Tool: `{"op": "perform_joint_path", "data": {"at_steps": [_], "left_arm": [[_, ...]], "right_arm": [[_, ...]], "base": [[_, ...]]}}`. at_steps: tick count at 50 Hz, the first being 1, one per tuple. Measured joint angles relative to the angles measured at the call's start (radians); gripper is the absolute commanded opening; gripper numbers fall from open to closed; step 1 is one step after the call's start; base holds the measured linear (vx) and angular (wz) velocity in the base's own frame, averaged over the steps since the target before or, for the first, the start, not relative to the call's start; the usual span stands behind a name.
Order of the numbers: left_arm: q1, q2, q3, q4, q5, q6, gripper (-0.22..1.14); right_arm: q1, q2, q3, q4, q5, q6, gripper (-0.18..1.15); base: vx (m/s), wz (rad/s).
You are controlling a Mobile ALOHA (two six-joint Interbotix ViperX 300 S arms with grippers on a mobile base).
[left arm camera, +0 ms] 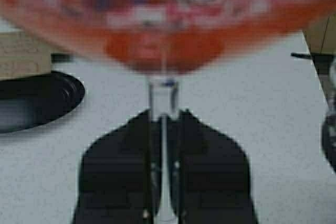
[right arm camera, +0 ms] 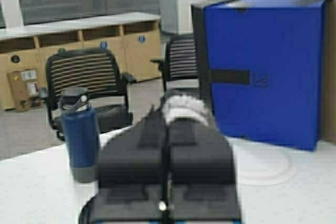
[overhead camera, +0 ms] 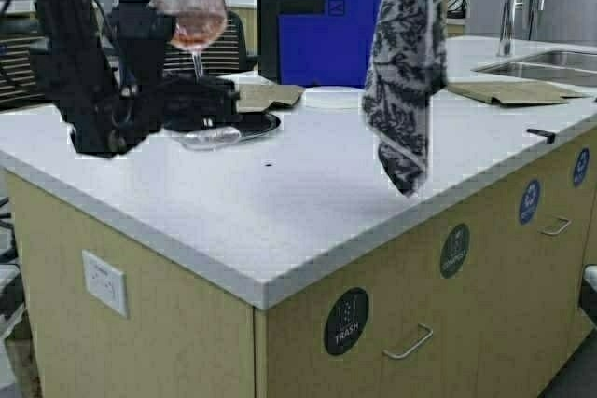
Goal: Get the cloth and wipe up the spill under the wine glass
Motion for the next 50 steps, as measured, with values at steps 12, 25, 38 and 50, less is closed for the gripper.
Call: {"op": "perform_joint_path", "data": {"at_steps": [12,25,38,50], "left_arm": [[-0.005,-0.224,0.072,0.0,0.152,-0.021,0.14],[-0.006,-0.509,0.089,-0.002,0.451,-0.08,0.14],[-0.008,-0.716,0.038,-0.005,0.709,-0.08,0.14],[-0.008,-0.801,-0.051,-0.008,0.836,-0.08,0.14]], "right_arm": [[0.069,0.225,-0.161,-0.012,0.0,0.038,0.07],[0.166,0.503,-0.301,-0.021,-0.002,0.043,0.07],[0.276,0.696,-0.342,-0.021,-0.011,0.071,0.07],[0.345,0.785,-0.344,-0.023,-0.02,0.107,0.07]], "base": [[0.0,0.0],[0.0,0.0],[0.0,0.0],[0.0,0.0]]}}
